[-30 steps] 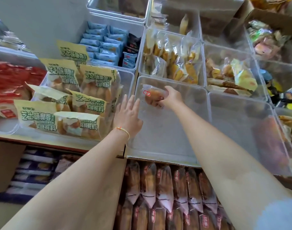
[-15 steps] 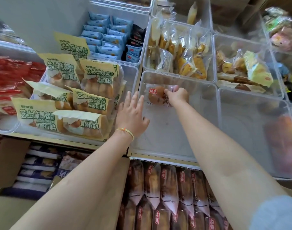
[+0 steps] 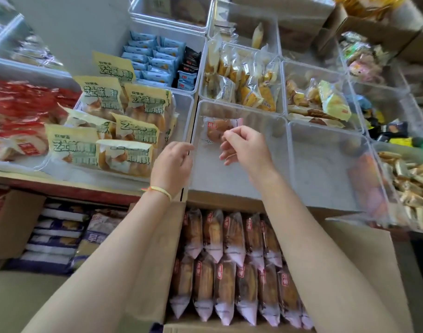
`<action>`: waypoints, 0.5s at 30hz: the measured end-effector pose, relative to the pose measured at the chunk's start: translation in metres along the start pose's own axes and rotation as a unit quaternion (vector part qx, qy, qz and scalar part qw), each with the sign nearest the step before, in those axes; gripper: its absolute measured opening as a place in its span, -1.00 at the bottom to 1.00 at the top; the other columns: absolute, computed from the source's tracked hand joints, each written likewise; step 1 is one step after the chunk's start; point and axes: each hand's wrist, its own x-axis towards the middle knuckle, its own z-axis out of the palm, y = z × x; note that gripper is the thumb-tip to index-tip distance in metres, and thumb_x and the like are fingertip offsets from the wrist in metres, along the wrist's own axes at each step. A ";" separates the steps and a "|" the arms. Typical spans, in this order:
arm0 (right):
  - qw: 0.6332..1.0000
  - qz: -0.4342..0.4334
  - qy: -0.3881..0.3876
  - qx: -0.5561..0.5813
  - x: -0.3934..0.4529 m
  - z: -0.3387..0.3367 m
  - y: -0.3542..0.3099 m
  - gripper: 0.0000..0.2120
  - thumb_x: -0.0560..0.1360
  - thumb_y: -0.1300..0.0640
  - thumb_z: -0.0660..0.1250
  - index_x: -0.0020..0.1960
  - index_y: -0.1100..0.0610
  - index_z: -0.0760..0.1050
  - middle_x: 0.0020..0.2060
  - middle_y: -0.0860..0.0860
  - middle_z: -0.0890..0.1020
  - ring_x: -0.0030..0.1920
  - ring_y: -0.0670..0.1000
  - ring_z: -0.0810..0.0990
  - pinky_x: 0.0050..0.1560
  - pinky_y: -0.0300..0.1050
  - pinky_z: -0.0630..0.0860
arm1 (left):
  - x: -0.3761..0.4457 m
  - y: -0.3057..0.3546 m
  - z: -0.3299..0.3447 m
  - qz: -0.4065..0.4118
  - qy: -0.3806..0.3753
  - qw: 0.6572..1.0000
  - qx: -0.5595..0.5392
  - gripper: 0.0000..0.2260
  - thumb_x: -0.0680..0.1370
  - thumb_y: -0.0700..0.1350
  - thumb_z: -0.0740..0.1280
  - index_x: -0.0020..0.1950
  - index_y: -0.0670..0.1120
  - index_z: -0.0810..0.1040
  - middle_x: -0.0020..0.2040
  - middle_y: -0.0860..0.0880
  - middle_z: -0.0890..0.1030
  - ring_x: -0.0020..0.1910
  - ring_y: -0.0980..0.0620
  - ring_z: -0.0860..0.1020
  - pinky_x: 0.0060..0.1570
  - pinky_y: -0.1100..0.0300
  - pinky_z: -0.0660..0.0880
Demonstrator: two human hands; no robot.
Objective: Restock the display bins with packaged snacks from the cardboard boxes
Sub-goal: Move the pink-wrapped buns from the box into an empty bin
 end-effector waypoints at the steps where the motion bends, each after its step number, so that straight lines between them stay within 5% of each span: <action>1: 0.999 -0.004 -0.025 0.021 -0.025 0.003 -0.002 -0.84 0.61 0.23 0.25 -0.12 0.24 0.52 -0.30 0.15 0.61 -0.37 0.12 0.62 -0.38 -0.06 0.56 | -0.017 0.002 -0.007 -0.006 0.031 0.999 -0.011 -0.81 0.54 -0.28 0.28 0.08 -0.16 0.65 0.06 -0.09 0.65 0.04 -0.07 0.58 -0.01 0.16 0.44; 4: 0.993 0.018 -0.101 0.056 -0.088 0.014 0.008 -0.78 0.65 0.20 0.23 -0.10 0.31 0.51 -0.28 0.19 0.62 -0.33 0.18 0.62 -0.33 0.00 0.58 | -0.065 0.004 -0.017 -0.032 0.076 0.996 -0.023 -0.86 0.53 -0.21 0.28 -0.09 -0.13 0.64 -0.12 -0.04 0.66 -0.09 -0.06 0.58 -0.11 0.16 0.42; 7: 0.988 0.077 -0.136 0.015 -0.122 0.025 0.042 -0.75 0.65 0.19 0.23 -0.11 0.32 0.52 -0.30 0.20 0.62 -0.34 0.16 0.62 -0.32 0.00 0.59 | -0.109 -0.002 -0.008 -0.052 0.064 0.996 0.021 -0.81 0.45 -0.13 0.26 -0.08 -0.14 0.64 -0.02 -0.10 0.59 -0.01 -0.13 0.55 -0.08 0.05 0.49; 11: 0.960 0.134 -0.102 -0.226 -0.137 0.037 0.117 -0.82 0.59 0.10 0.27 -0.10 0.17 0.57 -0.26 0.04 0.67 -0.30 0.03 0.66 -0.11 0.10 0.66 | -0.154 -0.020 0.014 -0.057 -0.087 0.986 0.132 -0.48 0.43 -0.13 0.34 0.40 -0.12 0.44 0.50 -0.22 0.30 0.49 -0.24 0.23 0.42 -0.07 0.22; 15: 0.906 0.200 -0.115 -0.354 -0.152 0.058 0.174 -0.82 0.54 -0.03 0.22 -0.05 0.05 0.50 -0.18 0.01 0.60 -0.18 0.11 0.62 -0.19 -0.04 0.57 | -0.190 -0.045 0.025 -0.065 -0.210 0.965 0.140 -0.23 0.51 -0.22 0.26 0.62 -0.01 -0.06 0.62 -0.11 -0.03 0.59 -0.16 -0.06 0.52 -0.11 0.04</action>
